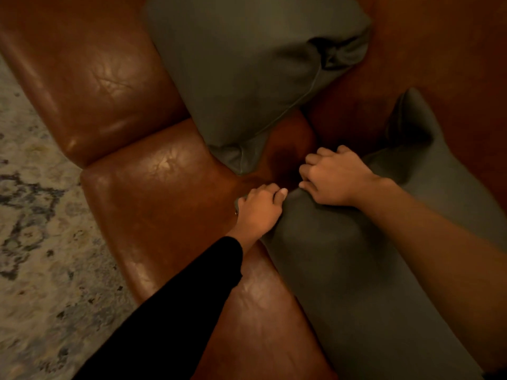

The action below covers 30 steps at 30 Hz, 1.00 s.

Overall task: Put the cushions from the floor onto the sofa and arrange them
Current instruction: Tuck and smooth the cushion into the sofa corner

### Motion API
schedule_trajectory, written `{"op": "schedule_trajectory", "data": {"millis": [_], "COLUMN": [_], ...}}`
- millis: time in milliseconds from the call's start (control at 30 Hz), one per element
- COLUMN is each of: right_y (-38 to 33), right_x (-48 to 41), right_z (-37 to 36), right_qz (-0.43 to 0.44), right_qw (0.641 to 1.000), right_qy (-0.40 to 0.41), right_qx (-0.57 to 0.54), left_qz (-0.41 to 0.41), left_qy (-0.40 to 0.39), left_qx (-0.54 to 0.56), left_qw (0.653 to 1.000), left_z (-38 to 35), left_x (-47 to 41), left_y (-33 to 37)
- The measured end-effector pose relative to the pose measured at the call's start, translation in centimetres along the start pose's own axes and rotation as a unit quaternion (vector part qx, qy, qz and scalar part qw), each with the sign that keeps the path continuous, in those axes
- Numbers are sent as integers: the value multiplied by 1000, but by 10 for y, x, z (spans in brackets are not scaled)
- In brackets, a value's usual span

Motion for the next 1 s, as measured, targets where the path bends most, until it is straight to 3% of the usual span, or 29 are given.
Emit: {"op": "schedule_trajectory", "data": {"millis": [133,300,400,633,733,867,933,1000], "right_y": [0,18,36,55,55,67,70,68], "right_x": [1,21,44,92,117,167,194,213], "right_z": [4,36,54,49,49,29,10,-8], "right_qz": [-11,-75,-128,-190,-234,-357,-408,-435], "right_qw": [999,986,960,936,905,849,831,827], "right_qy": [30,146,245,288,333,348,332,313], "right_qx": [-6,-36,-35,-65,-119,-174,-182,-169], "left_qz": [0,-3,-70,-219,-263,-286,-355,-534], "left_qy": [64,46,41,35,29,63,130,153], "left_qx": [-31,0,54,-35,-64,-17,-44,-135], "left_qw": [997,999,995,974,962,956,925,821], "left_z": [2,9,21,35,37,48,53,35], "left_x": [8,7,7,15,26,43,66,106], "left_y": [4,11,49,138,150,171,194,221]}}
Point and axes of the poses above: each hand's wrist, its own x-axis away from the middle knuckle, its own z-axis out of the back of the hand, y = z × x, the point moved 9 cm from there along -x, towards the middle knuckle, and after that the axes turned 7 degrees about y, right-handed, at the moved point
